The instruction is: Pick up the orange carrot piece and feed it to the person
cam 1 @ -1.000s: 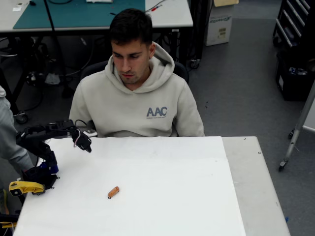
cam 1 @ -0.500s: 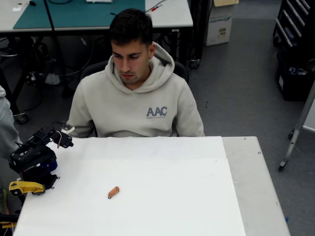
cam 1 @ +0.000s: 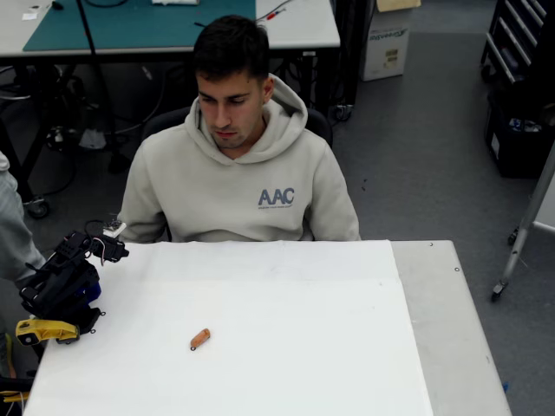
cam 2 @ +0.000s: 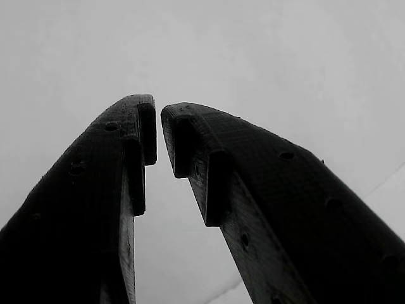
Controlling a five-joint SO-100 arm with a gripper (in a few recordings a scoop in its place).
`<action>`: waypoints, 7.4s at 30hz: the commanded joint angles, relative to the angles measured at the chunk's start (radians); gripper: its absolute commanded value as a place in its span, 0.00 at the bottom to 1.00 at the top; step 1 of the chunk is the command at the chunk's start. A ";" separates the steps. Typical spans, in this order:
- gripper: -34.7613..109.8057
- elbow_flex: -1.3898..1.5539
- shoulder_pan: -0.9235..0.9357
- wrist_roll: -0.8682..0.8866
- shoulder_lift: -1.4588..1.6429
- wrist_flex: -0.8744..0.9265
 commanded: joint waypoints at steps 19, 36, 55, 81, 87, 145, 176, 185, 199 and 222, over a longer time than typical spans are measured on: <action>0.23 -0.028 0.117 0.006 0.012 0.009; 0.23 -0.028 0.117 0.003 0.012 0.009; 0.23 -0.028 0.115 -0.003 0.012 0.009; 0.22 -0.630 0.525 -0.199 -0.695 -0.005; 0.22 -0.753 0.666 -0.284 -0.913 -0.003; 0.23 -1.483 1.269 -0.704 -1.829 -0.005; 0.41 -1.485 1.304 -0.857 -1.836 -0.005; 0.41 -1.603 1.302 -0.853 -1.942 -0.005; 0.41 -1.660 1.305 -0.857 -2.036 -0.005; 0.21 -1.658 1.313 -0.854 -2.135 0.008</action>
